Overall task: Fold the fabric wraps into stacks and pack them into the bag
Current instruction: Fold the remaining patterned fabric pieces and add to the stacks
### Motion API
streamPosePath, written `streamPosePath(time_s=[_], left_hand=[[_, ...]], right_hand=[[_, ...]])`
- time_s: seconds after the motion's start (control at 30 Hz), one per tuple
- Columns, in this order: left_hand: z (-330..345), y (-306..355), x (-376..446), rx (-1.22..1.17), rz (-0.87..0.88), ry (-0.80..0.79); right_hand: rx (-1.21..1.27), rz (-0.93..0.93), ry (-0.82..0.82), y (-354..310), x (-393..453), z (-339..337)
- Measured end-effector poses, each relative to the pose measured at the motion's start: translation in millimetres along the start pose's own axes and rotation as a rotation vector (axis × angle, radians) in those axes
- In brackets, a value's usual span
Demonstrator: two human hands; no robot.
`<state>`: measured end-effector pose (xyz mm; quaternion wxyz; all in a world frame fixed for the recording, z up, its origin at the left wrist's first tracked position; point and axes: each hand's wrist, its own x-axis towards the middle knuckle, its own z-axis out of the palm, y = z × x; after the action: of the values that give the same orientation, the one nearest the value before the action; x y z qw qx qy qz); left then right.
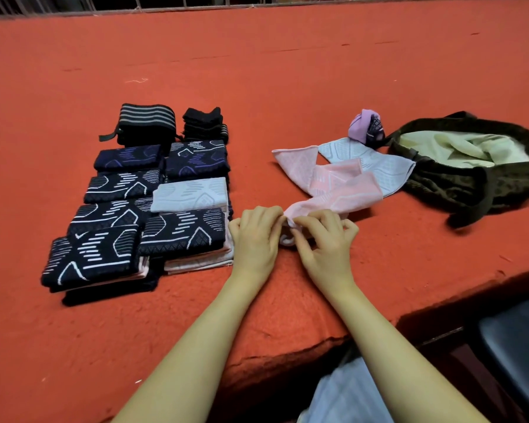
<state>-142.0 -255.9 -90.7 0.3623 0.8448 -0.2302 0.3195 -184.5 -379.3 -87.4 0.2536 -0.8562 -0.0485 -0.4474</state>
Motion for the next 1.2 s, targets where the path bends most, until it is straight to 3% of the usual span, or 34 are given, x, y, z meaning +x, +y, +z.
streamPosePath(time_s=[0.2,0.43,0.6,0.67,0.83,0.9,1.0,1.1,1.2], left_hand=[[1,0,-1,0.031,0.051,0.004],[-4,1,-5,0.015,-0.058,-0.048],[-25,12,-4,0.017,0.041,-0.036],[-38,16,-3,-0.028,0.060,-0.064],[-65,10,-16,-0.011,0.071,-0.289],[-65,14,-23,0.108,0.123,-0.338],[-60,25,-31,0.169,0.116,-0.351],[-51,30,-38,0.226,0.233,-0.346],[-44,30,-43,0.275,0.285,-0.401]], right_hand=[[-0.092,-0.028,0.056,-1,-2,-3],[-0.077,0.041,-0.149,-2,-7,-6],[-0.033,0.015,0.032,-20,2,-24],[0.040,-0.037,0.024,-27,4,-30],[0.270,0.104,-0.122,-22,0,-27],[0.241,0.181,-0.149,-16,-3,-25],[0.187,0.213,-0.297,-5,-7,-30],[0.119,0.254,-0.456,7,-9,-41],[0.072,0.177,-0.609,13,-10,-52]])
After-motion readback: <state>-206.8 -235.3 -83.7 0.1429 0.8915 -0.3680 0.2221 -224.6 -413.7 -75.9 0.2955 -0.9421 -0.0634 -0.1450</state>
